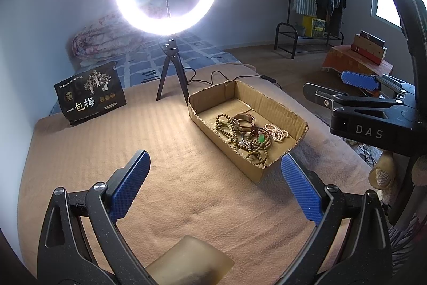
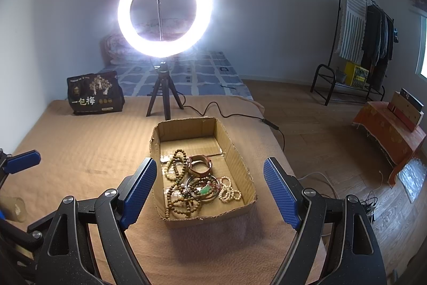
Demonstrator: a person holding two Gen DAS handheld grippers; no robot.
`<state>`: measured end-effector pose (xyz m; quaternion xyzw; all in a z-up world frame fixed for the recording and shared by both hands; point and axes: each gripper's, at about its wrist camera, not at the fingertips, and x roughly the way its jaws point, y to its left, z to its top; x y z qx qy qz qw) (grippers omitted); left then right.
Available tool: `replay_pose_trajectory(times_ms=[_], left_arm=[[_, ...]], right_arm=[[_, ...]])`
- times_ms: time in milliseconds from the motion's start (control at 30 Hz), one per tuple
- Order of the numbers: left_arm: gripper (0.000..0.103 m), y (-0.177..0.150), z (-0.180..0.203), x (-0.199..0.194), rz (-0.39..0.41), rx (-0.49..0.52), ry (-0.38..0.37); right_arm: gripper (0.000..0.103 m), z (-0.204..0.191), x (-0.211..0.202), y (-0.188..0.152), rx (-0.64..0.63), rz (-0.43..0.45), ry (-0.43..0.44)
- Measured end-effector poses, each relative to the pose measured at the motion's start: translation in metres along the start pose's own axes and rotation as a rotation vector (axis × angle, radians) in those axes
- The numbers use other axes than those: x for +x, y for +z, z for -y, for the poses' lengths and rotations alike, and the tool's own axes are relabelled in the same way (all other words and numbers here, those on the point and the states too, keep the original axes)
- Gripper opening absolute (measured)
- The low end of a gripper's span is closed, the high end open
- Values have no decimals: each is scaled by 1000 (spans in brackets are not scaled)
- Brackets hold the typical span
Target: Organize jewelry
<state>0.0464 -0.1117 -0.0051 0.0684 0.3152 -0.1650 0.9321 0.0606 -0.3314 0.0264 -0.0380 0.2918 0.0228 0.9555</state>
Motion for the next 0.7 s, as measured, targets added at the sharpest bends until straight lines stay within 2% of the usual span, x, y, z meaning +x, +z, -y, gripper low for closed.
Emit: replay_pose_trajectory(times_ms=[700], left_arm=[[101, -3, 0, 2, -16, -34, 15]], right_arm=[[82, 0, 4, -1, -19, -13, 4]])
